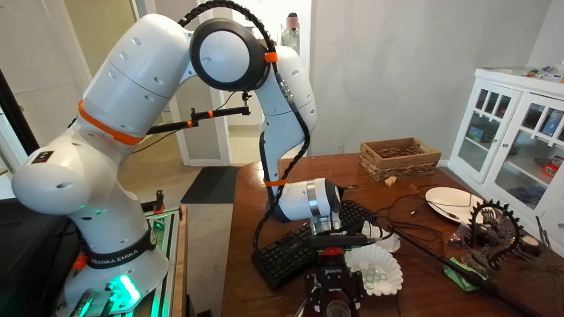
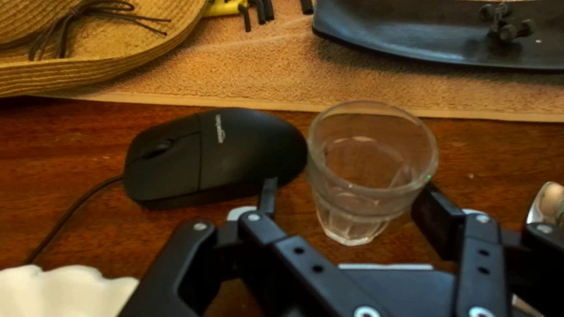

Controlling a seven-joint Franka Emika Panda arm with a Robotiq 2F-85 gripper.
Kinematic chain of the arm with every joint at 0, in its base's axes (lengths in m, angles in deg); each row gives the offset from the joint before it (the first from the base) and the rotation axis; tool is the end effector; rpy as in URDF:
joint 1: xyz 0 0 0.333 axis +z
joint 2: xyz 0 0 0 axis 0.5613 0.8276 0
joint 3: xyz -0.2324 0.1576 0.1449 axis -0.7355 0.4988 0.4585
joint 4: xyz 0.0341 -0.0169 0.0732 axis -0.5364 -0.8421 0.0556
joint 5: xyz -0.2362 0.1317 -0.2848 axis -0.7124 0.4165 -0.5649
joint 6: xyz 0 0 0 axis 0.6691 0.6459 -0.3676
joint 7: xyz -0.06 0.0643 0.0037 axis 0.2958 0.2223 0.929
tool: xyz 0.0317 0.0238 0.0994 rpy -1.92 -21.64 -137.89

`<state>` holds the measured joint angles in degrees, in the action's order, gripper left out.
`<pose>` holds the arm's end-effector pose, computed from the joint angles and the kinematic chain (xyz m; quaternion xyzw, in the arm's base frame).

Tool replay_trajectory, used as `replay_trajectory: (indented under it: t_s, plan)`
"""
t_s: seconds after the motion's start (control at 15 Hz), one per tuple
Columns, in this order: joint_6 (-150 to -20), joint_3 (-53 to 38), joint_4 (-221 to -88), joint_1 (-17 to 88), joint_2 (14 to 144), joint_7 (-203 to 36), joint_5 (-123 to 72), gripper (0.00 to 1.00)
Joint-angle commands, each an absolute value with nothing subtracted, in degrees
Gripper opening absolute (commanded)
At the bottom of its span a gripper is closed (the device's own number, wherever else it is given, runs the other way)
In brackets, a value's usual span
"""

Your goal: Pick up the small glass cup and pour its contents into the small black pot

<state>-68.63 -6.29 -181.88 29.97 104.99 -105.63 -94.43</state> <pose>0.4831 -0.1109 0.0450 0.6983 0.5183 -0.3808 0.3141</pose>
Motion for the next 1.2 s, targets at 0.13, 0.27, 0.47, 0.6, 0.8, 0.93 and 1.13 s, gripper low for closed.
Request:
replay_trajectory:
  t_s: [0.13,0.27,0.47,0.6,0.8,0.93,1.13]
  plan:
    - [-70.3,-3.4,-181.9,29.4,102.9,-105.8,-93.5,0.84]
    - [-70.9,-2.3,-182.3,29.4,101.7,-105.8,-92.4,0.82]
    - [-72.7,-0.5,-184.6,29.3,97.6,-106.7,-90.6,0.85]
    - [-76.2,1.2,-186.3,28.6,94.1,-107.3,-87.9,0.87]
    - [-82.2,2.6,-188.1,28.5,89.8,-107.9,-82.6,0.84]
    - [-86.5,2.9,-188.8,28.7,87.1,-107.0,-78.5,0.82]
    - [-91.0,2.6,-188.7,29.6,84.5,-105.3,-71.7,0.76]
